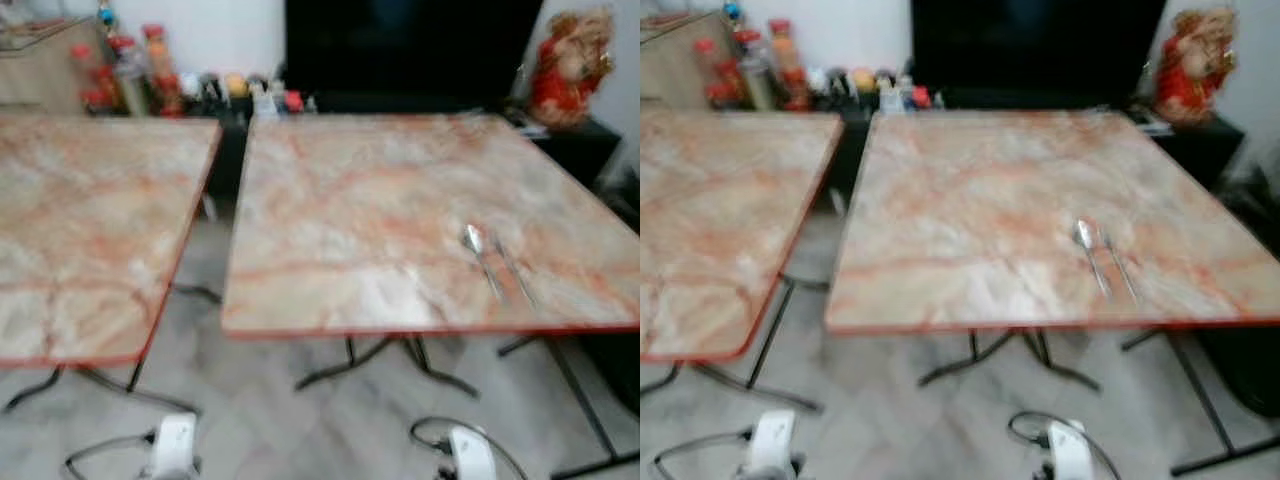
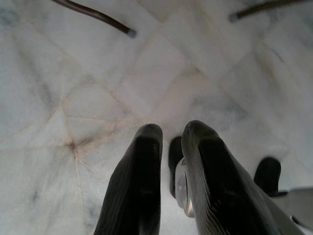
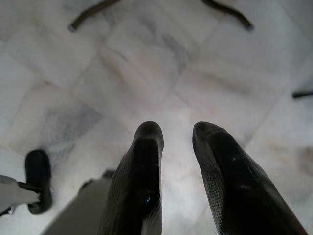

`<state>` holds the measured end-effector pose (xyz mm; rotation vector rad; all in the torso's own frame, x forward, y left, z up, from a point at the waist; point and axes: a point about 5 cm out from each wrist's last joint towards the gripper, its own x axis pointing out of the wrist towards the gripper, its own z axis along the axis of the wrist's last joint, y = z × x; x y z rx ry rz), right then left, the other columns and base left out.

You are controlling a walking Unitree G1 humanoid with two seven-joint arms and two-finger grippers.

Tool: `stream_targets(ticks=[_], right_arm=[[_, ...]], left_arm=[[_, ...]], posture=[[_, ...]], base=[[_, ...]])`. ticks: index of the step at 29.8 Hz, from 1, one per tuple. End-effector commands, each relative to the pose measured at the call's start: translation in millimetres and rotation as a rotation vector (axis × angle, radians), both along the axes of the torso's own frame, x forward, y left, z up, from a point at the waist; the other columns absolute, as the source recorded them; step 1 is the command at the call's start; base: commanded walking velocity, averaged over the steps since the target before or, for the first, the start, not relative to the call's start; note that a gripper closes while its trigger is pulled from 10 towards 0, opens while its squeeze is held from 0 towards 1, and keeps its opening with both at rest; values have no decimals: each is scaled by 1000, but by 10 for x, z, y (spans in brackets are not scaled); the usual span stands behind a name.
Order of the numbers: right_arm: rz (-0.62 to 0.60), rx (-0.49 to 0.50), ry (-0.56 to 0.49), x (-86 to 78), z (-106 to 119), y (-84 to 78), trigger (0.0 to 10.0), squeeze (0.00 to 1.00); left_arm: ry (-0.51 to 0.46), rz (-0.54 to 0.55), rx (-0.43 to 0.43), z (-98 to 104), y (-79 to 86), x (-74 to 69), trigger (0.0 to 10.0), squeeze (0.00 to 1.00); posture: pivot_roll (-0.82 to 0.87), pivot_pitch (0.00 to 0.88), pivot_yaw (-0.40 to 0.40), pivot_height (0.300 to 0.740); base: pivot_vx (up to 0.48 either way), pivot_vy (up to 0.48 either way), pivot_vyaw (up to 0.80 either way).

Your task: Setting the table

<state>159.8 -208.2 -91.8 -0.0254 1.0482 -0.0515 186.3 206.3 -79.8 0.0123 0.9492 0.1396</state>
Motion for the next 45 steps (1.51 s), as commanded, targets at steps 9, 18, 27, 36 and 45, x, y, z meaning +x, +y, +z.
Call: stream_targets(ticks=[9,18,27,36,45], right_arm=[[-16,12,-24,48,39,-83,10000,0],[-29,14,-11,-7,18,-95,10000,0],[34,-10,-2,-3,13,-63,10000,0],[12,8,-7,-1,5,-17,10000,0],[11,13,-6,6,-6,54,10000,0]], left_arm=[[18,16,21,-1,90,-30,10000,0],[-1,59,-9,-14,24,-36,10000,0],[35,45,9,-68,-35,-126,10000,0],[43,46,18,-81,-19,-161,10000,0],[45,28,24,-77,0,-162,10000,0]], posture=[[59,0,-57,728],[88,0,-81,728],[78,0,-84,728],[70,0,-76,728],[71,0,-67,728]], base=[[230,0,0],[0,0,0],[0,-30,186],[0,-303,178],[0,-305,0]])
